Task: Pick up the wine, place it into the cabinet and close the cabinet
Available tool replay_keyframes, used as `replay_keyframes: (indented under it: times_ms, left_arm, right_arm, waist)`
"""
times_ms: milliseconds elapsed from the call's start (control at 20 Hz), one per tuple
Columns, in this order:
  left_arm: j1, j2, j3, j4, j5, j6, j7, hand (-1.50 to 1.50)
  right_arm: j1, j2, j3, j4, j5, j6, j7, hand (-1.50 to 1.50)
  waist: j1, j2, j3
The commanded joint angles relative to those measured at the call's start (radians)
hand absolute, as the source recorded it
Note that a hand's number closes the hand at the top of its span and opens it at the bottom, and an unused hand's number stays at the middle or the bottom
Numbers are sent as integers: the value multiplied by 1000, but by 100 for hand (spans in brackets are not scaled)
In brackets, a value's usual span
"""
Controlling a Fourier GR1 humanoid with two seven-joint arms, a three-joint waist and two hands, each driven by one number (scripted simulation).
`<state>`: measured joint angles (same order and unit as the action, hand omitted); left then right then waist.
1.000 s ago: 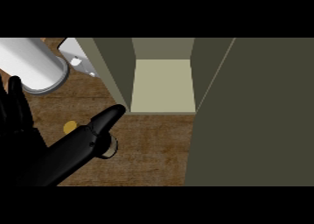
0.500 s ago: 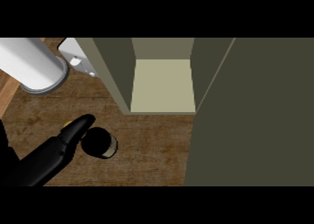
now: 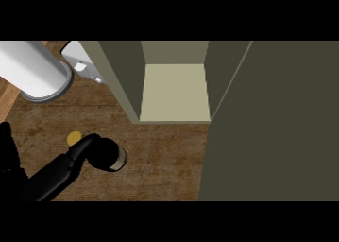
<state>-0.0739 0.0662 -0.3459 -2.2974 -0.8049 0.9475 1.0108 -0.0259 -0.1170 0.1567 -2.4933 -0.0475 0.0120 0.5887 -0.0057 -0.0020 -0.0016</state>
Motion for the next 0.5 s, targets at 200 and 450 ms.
replay_keyframes:
  times_ms: [200, 450]
  left_arm:
    - [118, 77, -3, 29, 355, 144, -210, -150]
    - [133, 98, 38, 100, 586, 159, -405, -150]
  right_arm:
    - [-28, 1, 11, -97, -30, -17, 93, -150]
    - [22, -19, -50, -109, -100, 16, 45, -150]
  waist:
    - [2, 2, -1]
    - [-4, 2, -2]
